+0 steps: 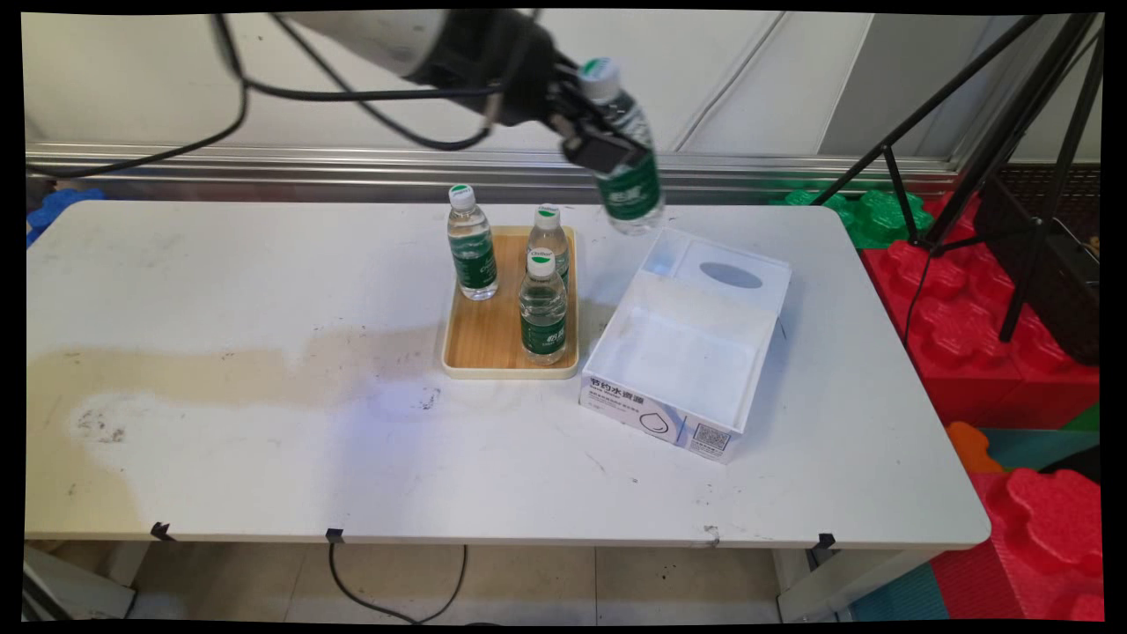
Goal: Place the picked object on the tray
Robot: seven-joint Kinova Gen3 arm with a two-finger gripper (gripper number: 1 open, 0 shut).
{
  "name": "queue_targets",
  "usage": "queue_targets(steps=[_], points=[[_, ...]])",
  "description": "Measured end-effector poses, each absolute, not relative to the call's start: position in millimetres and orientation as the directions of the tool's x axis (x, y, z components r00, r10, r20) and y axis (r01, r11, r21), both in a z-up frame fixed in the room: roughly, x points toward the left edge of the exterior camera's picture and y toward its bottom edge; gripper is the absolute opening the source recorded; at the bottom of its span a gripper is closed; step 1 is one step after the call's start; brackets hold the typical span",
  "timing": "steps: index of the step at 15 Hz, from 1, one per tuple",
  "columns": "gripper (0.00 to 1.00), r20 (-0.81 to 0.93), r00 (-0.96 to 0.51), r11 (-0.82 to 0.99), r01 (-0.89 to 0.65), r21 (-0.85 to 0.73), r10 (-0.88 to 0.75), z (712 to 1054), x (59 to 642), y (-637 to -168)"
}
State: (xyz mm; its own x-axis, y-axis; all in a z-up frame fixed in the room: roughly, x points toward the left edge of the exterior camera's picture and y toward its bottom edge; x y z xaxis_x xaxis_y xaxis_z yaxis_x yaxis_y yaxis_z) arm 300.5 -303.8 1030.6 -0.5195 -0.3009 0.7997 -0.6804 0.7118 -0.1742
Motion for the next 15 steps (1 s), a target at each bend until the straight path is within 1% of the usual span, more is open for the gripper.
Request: queue_targets(steps=[9,12,15], points=[[0.0,0.79,-0.488,0.648,-0.745,-0.157,-0.37,1018.3,378.5,-233.9],[0.0,0.772,-0.47,0.613,-0.778,-0.134,-0.427,1009.3,395.2,-214.9],[0.0,0.757,-0.451,0.58,-0.806,-0.118,-0.473,1001.4,403.5,-207.1]])
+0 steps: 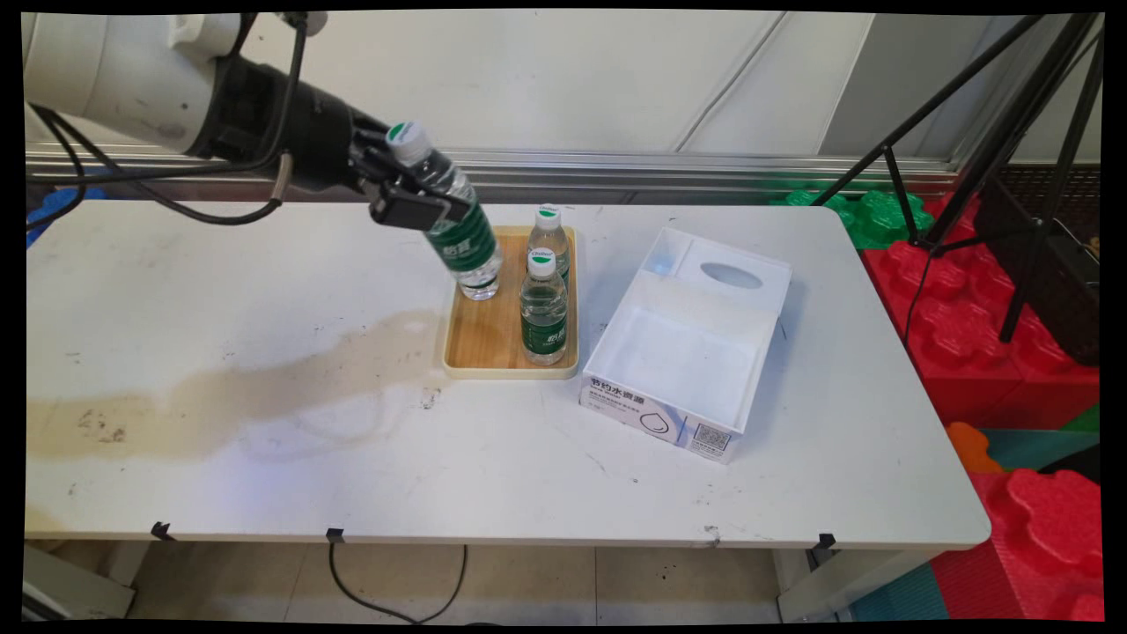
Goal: Place the picked object on the tray
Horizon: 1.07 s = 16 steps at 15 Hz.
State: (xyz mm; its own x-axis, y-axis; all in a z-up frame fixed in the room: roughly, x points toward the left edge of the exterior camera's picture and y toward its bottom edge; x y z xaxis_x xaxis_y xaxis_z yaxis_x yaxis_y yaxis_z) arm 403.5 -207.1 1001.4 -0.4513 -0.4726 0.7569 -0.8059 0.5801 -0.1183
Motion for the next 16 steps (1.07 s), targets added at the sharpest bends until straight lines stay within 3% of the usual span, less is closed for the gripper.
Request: queue_targets(steps=[8,16], points=[[0.0,0.706,-0.436,0.52,-0.847,-0.112,-0.558,972.3,410.5,-217.9],[0.0,0.653,-0.52,0.572,-0.805,-0.158,-0.551,926.3,402.2,-264.5]])
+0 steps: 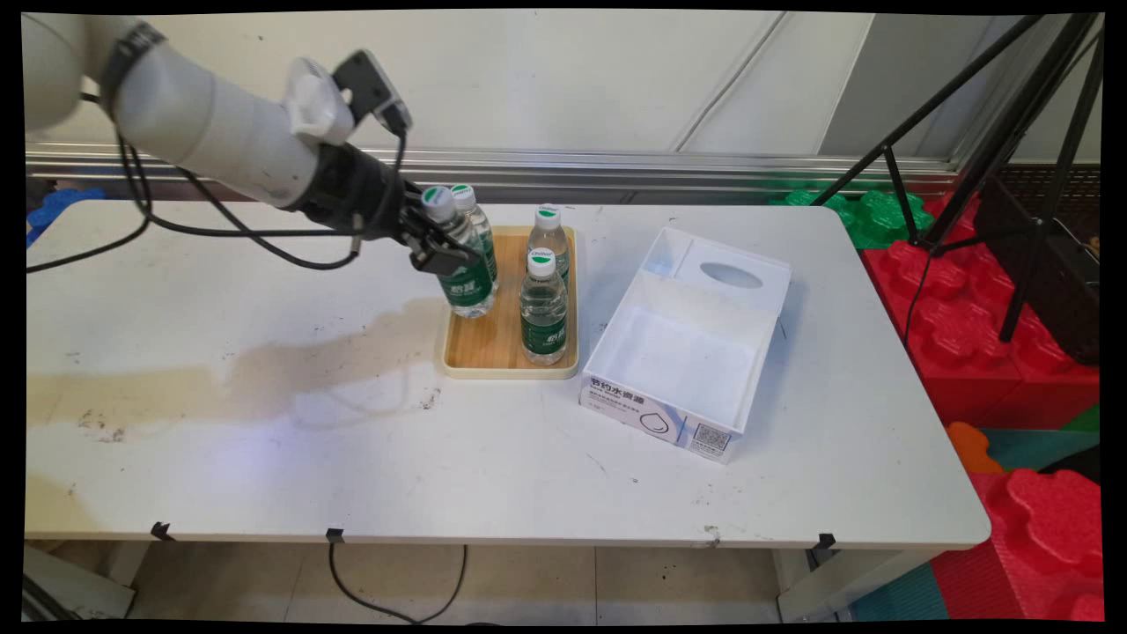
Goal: Place the picked object on the tray
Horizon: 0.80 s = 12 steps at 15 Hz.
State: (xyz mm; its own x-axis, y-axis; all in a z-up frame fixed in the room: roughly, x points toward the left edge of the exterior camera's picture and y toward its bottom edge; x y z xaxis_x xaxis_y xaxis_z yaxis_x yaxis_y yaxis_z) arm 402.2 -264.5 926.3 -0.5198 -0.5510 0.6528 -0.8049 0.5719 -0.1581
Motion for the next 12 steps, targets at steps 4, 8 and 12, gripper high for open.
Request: queue_targets(steps=[4,8,12], points=[[0.0,0.632,-0.564,0.613,-0.771,-0.173,-0.532,903.6,398.8,-283.7],[0.0,0.604,-0.608,0.652,-0.736,-0.185,-0.515,879.9,398.1,-299.5],[0.0,0.584,-0.64,0.681,-0.707,-0.192,-0.5,863.0,398.7,-309.8]])
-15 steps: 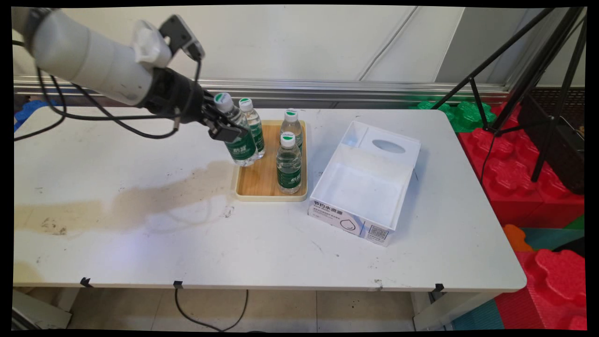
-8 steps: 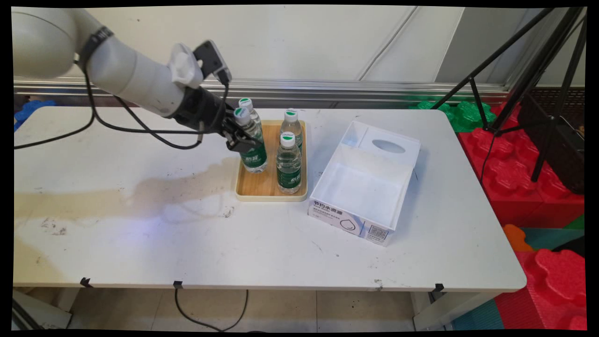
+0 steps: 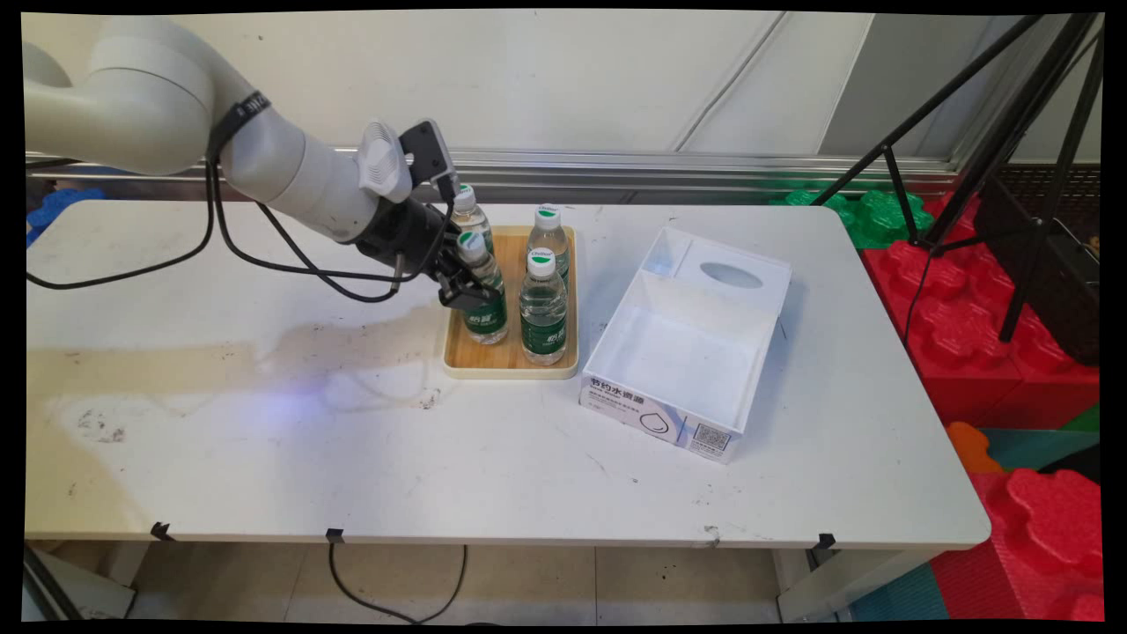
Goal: Place the picked object on the tray
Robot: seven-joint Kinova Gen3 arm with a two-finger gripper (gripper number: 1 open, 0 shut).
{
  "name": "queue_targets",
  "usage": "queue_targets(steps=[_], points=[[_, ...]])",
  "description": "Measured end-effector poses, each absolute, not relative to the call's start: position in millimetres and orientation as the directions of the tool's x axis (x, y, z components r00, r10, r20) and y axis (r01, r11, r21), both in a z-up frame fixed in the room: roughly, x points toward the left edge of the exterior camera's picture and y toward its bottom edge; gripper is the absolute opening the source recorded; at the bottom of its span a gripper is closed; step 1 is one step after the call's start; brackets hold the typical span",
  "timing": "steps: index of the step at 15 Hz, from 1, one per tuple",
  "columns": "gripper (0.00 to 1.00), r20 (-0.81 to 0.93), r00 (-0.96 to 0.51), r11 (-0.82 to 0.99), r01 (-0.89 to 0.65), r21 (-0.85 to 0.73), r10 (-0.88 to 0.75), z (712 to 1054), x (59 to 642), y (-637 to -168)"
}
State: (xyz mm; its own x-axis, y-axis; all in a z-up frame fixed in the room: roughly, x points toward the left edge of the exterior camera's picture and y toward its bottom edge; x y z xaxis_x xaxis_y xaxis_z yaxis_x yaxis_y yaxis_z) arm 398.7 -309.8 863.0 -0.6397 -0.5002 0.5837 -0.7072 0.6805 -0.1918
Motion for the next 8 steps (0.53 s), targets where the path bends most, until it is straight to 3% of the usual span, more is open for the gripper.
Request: queue_targets(steps=[4,5,8], points=[[0.0,0.574,-0.656,0.696,-0.691,-0.195,-0.49,855.9,400.7,-314.9],[1.0,0.572,-0.658,0.698,-0.689,-0.196,-0.489,855.2,401.4,-315.6],[1.0,0.571,-0.663,0.704,-0.683,-0.198,-0.483,853.8,403.8,-317.7]])
